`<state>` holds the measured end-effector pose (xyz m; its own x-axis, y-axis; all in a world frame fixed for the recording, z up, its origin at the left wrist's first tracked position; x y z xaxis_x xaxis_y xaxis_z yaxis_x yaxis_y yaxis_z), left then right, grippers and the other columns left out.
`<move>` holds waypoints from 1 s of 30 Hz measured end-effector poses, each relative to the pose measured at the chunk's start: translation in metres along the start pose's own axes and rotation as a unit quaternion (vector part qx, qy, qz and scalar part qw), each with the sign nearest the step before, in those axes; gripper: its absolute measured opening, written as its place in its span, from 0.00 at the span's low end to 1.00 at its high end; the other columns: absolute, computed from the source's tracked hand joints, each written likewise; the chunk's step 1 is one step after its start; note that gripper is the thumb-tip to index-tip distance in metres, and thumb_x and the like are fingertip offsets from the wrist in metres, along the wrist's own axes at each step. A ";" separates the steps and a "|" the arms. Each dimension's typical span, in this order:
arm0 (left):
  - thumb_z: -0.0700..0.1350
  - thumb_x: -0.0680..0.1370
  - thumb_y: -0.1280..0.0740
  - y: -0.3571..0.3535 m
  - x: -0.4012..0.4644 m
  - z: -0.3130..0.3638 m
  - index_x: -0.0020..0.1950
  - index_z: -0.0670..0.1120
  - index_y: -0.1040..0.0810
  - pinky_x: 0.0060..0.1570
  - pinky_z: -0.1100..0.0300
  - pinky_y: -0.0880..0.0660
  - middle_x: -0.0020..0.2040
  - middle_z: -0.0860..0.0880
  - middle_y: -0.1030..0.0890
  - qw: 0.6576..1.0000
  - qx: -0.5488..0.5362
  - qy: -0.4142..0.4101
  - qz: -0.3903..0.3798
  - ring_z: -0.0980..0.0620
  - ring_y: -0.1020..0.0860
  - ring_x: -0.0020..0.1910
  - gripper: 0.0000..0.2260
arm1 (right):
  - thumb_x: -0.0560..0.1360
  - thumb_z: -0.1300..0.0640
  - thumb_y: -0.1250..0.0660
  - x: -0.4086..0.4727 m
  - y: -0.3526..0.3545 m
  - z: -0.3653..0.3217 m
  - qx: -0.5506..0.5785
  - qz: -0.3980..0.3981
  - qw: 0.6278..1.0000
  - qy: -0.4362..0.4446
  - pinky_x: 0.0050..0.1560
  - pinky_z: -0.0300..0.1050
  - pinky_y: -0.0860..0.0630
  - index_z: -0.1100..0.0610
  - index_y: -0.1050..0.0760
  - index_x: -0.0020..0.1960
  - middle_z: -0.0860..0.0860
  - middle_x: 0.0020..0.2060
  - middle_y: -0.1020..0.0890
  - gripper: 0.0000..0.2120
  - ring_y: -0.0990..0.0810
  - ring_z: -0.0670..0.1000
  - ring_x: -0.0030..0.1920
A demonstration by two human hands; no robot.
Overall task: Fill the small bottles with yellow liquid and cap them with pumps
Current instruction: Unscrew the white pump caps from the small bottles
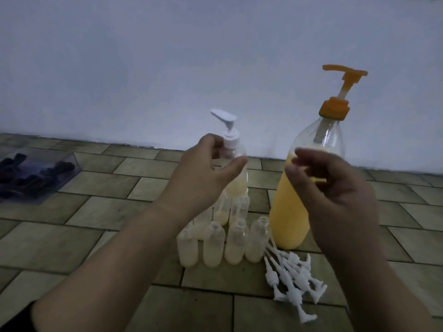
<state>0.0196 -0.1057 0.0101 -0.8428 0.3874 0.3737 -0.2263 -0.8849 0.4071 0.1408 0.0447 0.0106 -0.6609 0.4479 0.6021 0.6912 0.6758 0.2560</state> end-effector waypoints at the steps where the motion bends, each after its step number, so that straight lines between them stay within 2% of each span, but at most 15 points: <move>1: 0.54 0.72 0.31 -0.002 -0.002 0.006 0.56 0.51 0.26 0.52 0.56 0.22 0.51 0.58 0.20 1.000 -0.010 -0.019 -0.007 0.63 0.22 0.52 0.15 | 0.66 0.36 0.33 0.009 -0.005 -0.011 0.009 -0.008 1.000 -0.001 0.42 0.36 0.24 0.44 0.24 0.56 0.42 0.46 0.19 0.21 0.22 0.42 0.47; 3: 0.55 0.73 0.31 -0.007 -0.006 0.018 0.56 0.51 0.25 0.48 0.61 0.23 0.49 0.57 0.19 0.998 0.000 -0.063 -0.020 0.62 0.21 0.50 0.14 | 0.66 0.38 0.32 0.020 -0.015 -0.032 -0.005 -0.016 1.000 0.019 0.40 0.33 0.25 0.45 0.24 0.57 0.41 0.47 0.20 0.22 0.22 0.42 0.47; 5: 0.59 0.72 0.33 -0.010 -0.011 0.023 0.55 0.53 0.24 0.44 0.63 0.24 0.48 0.55 0.19 0.996 0.012 -0.088 -0.029 0.59 0.20 0.47 0.15 | 0.67 0.41 0.28 0.025 -0.020 -0.037 -0.039 -0.001 0.999 0.022 0.36 0.30 0.27 0.46 0.24 0.54 0.40 0.44 0.20 0.18 0.22 0.42 0.45; 8: 0.61 0.71 0.33 -0.012 -0.014 0.022 0.57 0.54 0.25 0.45 0.61 0.23 0.51 0.55 0.23 0.994 0.033 -0.098 -0.040 0.58 0.21 0.47 0.18 | 0.67 0.45 0.26 0.030 -0.021 -0.038 -0.039 0.007 0.999 0.003 0.35 0.27 0.29 0.47 0.24 0.50 0.40 0.40 0.21 0.14 0.22 0.43 0.40; 10: 0.59 0.71 0.33 -0.015 -0.018 0.022 0.56 0.54 0.27 0.45 0.69 0.28 0.49 0.58 0.26 0.990 0.071 -0.115 -0.049 0.62 0.26 0.47 0.17 | 0.66 0.47 0.26 0.031 -0.024 -0.035 -0.021 -0.020 0.999 -0.022 0.34 0.25 0.28 0.48 0.23 0.47 0.41 0.37 0.21 0.12 0.21 0.40 0.38; 12: 0.58 0.71 0.33 -0.018 -0.024 0.019 0.59 0.53 0.27 0.42 0.74 0.31 0.47 0.61 0.26 0.993 0.046 -0.092 -0.056 0.65 0.27 0.46 0.19 | 0.66 0.50 0.25 0.034 -0.024 -0.031 -0.018 -0.047 0.998 -0.040 0.34 0.26 0.27 0.48 0.22 0.44 0.41 0.35 0.20 0.10 0.20 0.37 0.38; 14: 0.60 0.69 0.34 -0.023 -0.028 0.012 0.60 0.51 0.25 0.45 0.72 0.29 0.47 0.60 0.23 0.995 -0.029 -0.037 -0.085 0.66 0.25 0.47 0.22 | 0.65 0.54 0.24 0.037 -0.022 -0.029 0.002 -0.088 0.994 -0.060 0.34 0.26 0.26 0.48 0.21 0.44 0.43 0.35 0.18 0.10 0.19 0.38 0.38; 16: 0.58 0.69 0.35 -0.027 -0.032 0.008 0.55 0.49 0.22 0.42 0.69 0.27 0.42 0.59 0.20 0.985 -0.116 0.006 -0.128 0.64 0.23 0.43 0.19 | 0.61 0.56 0.23 0.038 -0.020 -0.030 0.042 -0.146 0.985 -0.086 0.36 0.27 0.25 0.49 0.20 0.47 0.45 0.38 0.15 0.15 0.17 0.40 0.40; 18: 0.55 0.70 0.35 -0.027 -0.037 0.010 0.47 0.48 0.21 0.36 0.70 0.28 0.36 0.58 0.21 0.969 -0.190 0.029 -0.156 0.63 0.23 0.36 0.13 | 0.56 0.56 0.25 0.039 -0.015 -0.027 0.075 -0.184 0.973 -0.113 0.39 0.31 0.23 0.49 0.21 0.54 0.47 0.44 0.15 0.26 0.16 0.43 0.43; 19: 0.55 0.71 0.34 -0.025 -0.037 0.011 0.46 0.48 0.20 0.35 0.69 0.27 0.35 0.56 0.21 0.963 -0.214 0.033 -0.160 0.61 0.23 0.35 0.12 | 0.56 0.58 0.25 0.041 -0.011 -0.025 0.083 -0.183 0.972 -0.124 0.41 0.34 0.21 0.49 0.23 0.59 0.48 0.47 0.16 0.31 0.16 0.44 0.44; 21: 0.56 0.70 0.34 -0.020 -0.038 0.012 0.48 0.46 0.19 0.37 0.67 0.25 0.37 0.52 0.21 0.960 -0.232 0.037 -0.153 0.58 0.23 0.36 0.15 | 0.60 0.60 0.25 0.044 -0.001 -0.021 0.071 -0.154 0.977 -0.128 0.48 0.41 0.20 0.49 0.28 0.65 0.48 0.48 0.16 0.34 0.16 0.45 0.45; 23: 0.56 0.68 0.35 -0.019 -0.036 0.013 0.48 0.47 0.20 0.37 0.66 0.25 0.37 0.52 0.21 0.963 -0.215 0.038 -0.159 0.58 0.23 0.36 0.17 | 0.61 0.56 0.25 0.040 -0.003 -0.021 0.116 -0.159 0.969 -0.152 0.54 0.45 0.24 0.48 0.30 0.67 0.49 0.46 0.15 0.36 0.16 0.45 0.47; 26: 0.57 0.66 0.34 -0.025 -0.038 0.020 0.47 0.52 0.21 0.38 0.69 0.25 0.36 0.54 0.20 0.969 -0.153 0.016 -0.193 0.60 0.22 0.38 0.14 | 0.57 0.52 0.25 0.027 -0.021 -0.028 0.123 -0.217 0.955 -0.159 0.44 0.36 0.22 0.46 0.34 0.68 0.48 0.45 0.14 0.41 0.16 0.45 0.47; 28: 0.56 0.66 0.34 -0.024 -0.039 0.024 0.48 0.54 0.21 0.38 0.71 0.25 0.37 0.55 0.19 0.970 -0.160 0.002 -0.182 0.62 0.21 0.38 0.14 | 0.55 0.51 0.24 0.026 -0.022 -0.025 0.116 -0.190 0.961 -0.166 0.42 0.36 0.21 0.46 0.34 0.68 0.48 0.48 0.15 0.43 0.16 0.46 0.48; 30: 0.55 0.67 0.35 -0.017 -0.038 0.023 0.49 0.50 0.20 0.37 0.73 0.26 0.38 0.54 0.19 0.968 -0.199 0.007 -0.151 0.63 0.22 0.37 0.15 | 0.51 0.50 0.23 0.030 -0.011 -0.017 0.127 -0.136 0.966 -0.181 0.44 0.37 0.24 0.48 0.33 0.68 0.48 0.48 0.16 0.46 0.17 0.46 0.48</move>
<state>0.0665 -0.0995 0.0086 -0.7152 0.6426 0.2750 -0.6309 -0.7628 0.1417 0.1184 0.0408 0.0390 -0.8982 0.3787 0.2232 0.4149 0.8980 0.1462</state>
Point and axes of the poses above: each hand's wrist, its own x-axis towards the middle knuckle, its own y-axis out of the back of the hand, z = x × y, the point moved 6 cm from there along x, towards the middle knuckle
